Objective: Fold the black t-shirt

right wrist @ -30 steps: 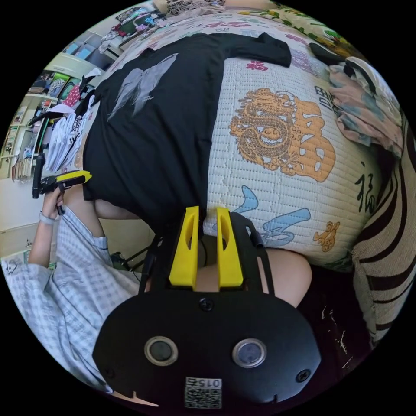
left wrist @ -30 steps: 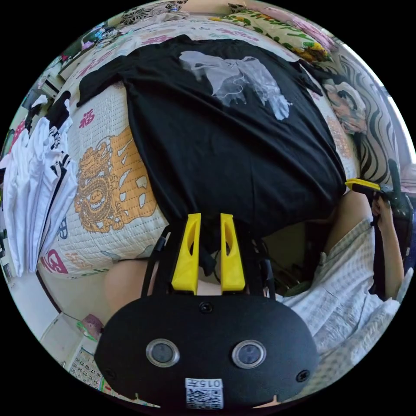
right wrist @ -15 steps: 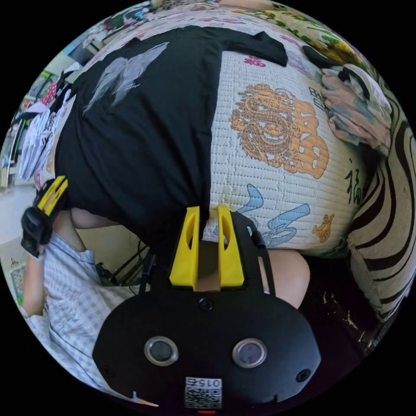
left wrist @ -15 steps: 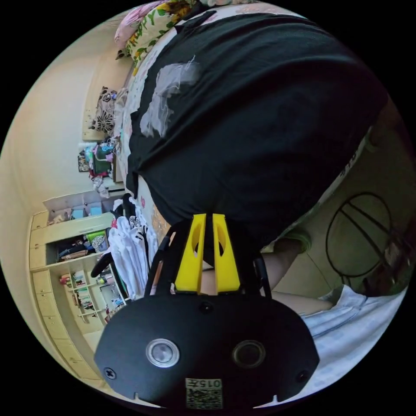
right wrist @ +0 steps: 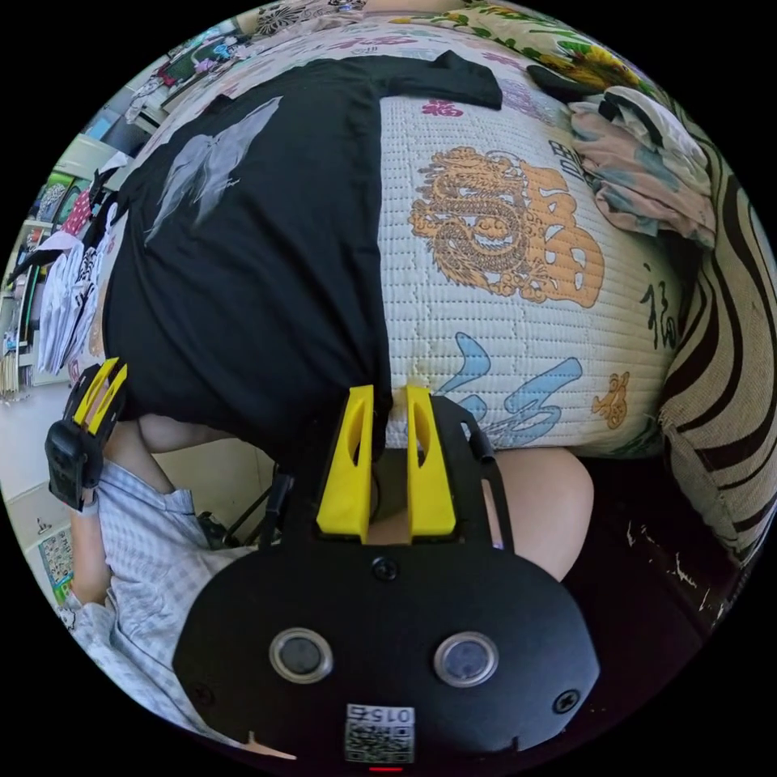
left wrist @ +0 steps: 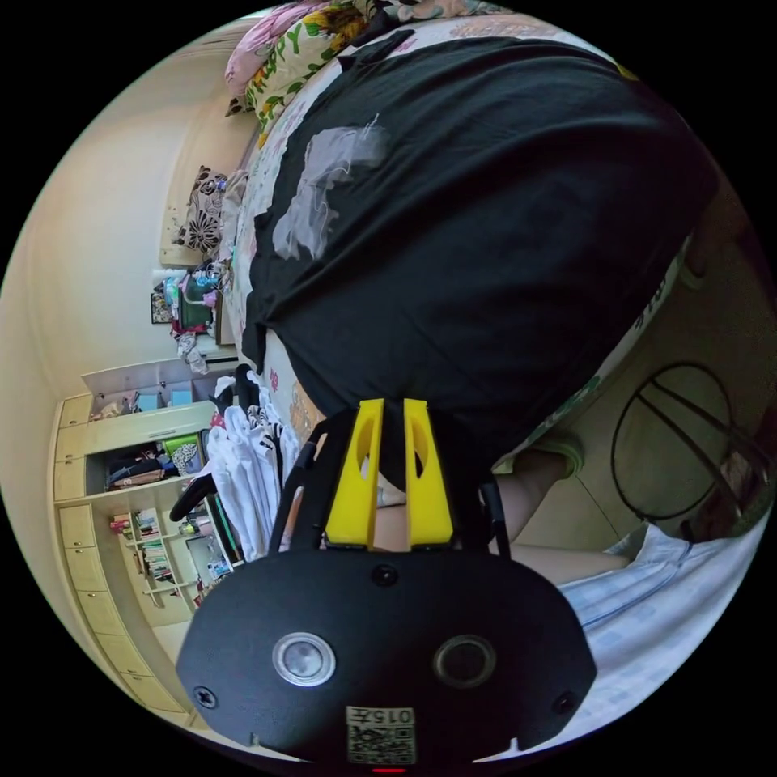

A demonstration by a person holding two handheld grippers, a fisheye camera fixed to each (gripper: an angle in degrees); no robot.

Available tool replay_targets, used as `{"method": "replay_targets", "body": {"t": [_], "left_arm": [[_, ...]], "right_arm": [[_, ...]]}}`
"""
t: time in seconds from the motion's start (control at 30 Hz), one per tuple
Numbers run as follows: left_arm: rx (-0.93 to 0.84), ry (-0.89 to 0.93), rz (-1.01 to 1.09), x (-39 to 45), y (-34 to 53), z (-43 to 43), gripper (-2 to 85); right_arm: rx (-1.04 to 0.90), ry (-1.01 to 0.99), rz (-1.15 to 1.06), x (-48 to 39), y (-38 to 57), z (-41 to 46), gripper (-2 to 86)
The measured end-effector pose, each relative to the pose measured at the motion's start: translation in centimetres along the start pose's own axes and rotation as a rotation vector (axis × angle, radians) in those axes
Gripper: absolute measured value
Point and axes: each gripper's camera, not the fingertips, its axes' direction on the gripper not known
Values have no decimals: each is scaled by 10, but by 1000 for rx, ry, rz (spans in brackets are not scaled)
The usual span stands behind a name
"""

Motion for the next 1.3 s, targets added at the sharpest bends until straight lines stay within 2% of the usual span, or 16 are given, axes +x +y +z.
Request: {"method": "replay_targets", "body": {"t": [0.27,0.4,0.6,0.8,1.0,1.1,1.17,1.3], "left_arm": [[29,100,-99,-26,19,15,62],[39,84,-120,-35,22,22,46],[-5,183,-134,-49,26,44,2],[49,328,-281,-97,58,48,-4],[44,584,-405,-155,108,64,-2],[25,797,-474,-182,126,82,5],[34,1015,-564,-200,133,102,22],[-80,1055,-659,-211,129,132,54]], "right_arm": [[-27,-47,61,20,6,9,73],[-39,-47,68,28,10,13,72],[-25,-69,64,44,20,15,71],[-4,-152,49,64,37,12,42],[89,-280,16,89,60,2,31],[121,-390,25,103,66,3,34],[127,-432,31,110,66,6,35],[88,-455,-4,113,62,12,42]]}}
